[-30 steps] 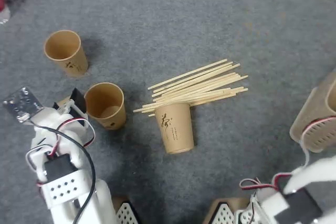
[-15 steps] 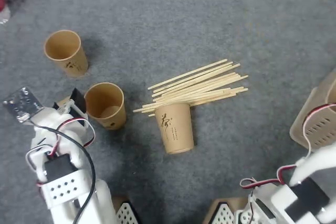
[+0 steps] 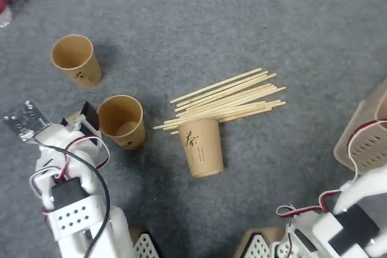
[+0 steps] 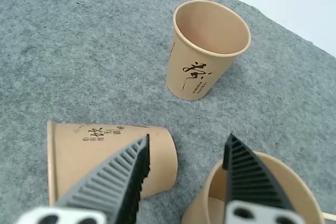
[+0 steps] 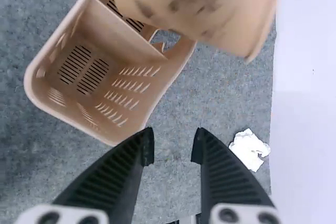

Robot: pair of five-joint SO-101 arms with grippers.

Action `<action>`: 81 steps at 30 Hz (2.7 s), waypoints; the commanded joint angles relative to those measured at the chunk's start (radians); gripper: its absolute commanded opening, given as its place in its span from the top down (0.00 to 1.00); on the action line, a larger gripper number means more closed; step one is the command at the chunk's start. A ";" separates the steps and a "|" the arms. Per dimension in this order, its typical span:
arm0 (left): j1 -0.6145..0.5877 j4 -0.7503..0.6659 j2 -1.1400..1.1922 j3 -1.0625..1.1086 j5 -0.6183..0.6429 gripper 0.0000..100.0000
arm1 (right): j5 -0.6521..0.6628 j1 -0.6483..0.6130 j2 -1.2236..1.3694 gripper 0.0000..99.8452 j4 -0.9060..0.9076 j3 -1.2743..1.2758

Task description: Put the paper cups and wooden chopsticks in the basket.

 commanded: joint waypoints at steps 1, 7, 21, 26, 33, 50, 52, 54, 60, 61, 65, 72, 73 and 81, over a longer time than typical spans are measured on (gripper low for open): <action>0.005 -0.021 -0.014 -0.005 0.005 0.78 | -0.048 -0.010 0.008 0.87 -0.071 -0.038; 0.005 -0.020 -0.014 -0.004 0.005 0.78 | -0.055 -0.007 0.099 0.87 -0.111 -0.037; 0.005 -0.021 -0.014 -0.004 0.005 0.78 | -0.160 -0.093 -0.061 0.87 -0.217 -0.121; 0.005 -0.021 -0.014 -0.004 0.005 0.78 | -0.261 -0.093 0.015 0.87 -0.272 -0.121; 0.005 -0.021 -0.014 -0.004 0.005 0.78 | -0.265 -0.096 0.153 0.87 -0.285 -0.126; 0.005 -0.021 -0.014 -0.004 0.005 0.78 | -0.261 -0.180 0.176 0.99 -0.294 -0.158; 0.005 -0.021 -0.014 -0.004 0.005 0.78 | -0.261 -0.177 0.176 0.99 -0.274 -0.195; 0.005 -0.021 -0.014 -0.005 0.005 0.78 | -0.261 -0.183 0.180 0.99 -0.245 -0.230; 0.005 -0.021 -0.014 -0.005 0.005 0.78 | -0.264 -0.255 0.211 0.98 -0.199 -0.219; 0.005 -0.021 -0.014 -0.005 0.005 0.78 | -0.265 -0.257 0.220 0.98 -0.194 -0.219; 0.005 -0.021 -0.014 -0.005 0.005 0.78 | -0.267 -0.257 0.249 0.97 -0.194 -0.216; 0.005 -0.021 -0.014 -0.007 0.005 0.78 | -0.269 -0.255 0.260 0.93 -0.194 -0.218; 0.005 -0.021 -0.014 -0.007 0.005 0.78 | -0.279 -0.255 0.260 0.91 -0.194 -0.218; 0.005 -0.021 -0.014 -0.008 0.005 0.78 | -0.330 -0.275 0.295 0.87 -0.196 -0.215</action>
